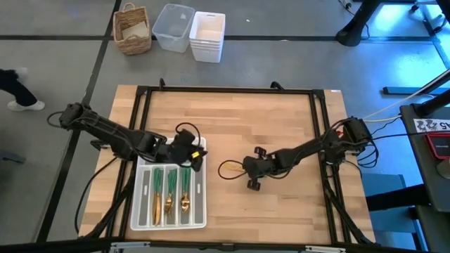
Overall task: Sort silverware
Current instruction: Put the green knife on the silverware tray
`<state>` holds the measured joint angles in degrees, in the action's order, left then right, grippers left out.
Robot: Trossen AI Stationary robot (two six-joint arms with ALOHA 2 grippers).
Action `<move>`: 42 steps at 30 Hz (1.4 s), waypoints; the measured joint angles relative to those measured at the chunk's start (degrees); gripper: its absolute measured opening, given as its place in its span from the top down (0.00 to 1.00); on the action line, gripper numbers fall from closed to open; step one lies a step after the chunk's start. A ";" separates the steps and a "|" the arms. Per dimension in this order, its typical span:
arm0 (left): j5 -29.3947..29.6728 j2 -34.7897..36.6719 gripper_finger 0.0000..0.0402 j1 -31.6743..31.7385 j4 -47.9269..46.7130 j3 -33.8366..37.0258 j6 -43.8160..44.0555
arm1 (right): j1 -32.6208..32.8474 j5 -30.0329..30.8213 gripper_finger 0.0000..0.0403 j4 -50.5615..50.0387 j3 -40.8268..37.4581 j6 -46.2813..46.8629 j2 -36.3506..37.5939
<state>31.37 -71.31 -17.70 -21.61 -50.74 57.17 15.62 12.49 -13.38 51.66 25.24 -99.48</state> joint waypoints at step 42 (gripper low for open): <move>-37.95 -36.73 0.72 15.18 31.24 -22.84 -47.80 | -0.29 31.48 0.99 -76.67 72.98 -15.99 9.12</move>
<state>-6.58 -108.04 -2.52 9.63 -73.58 9.37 15.33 43.97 -90.05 124.64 9.24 -90.36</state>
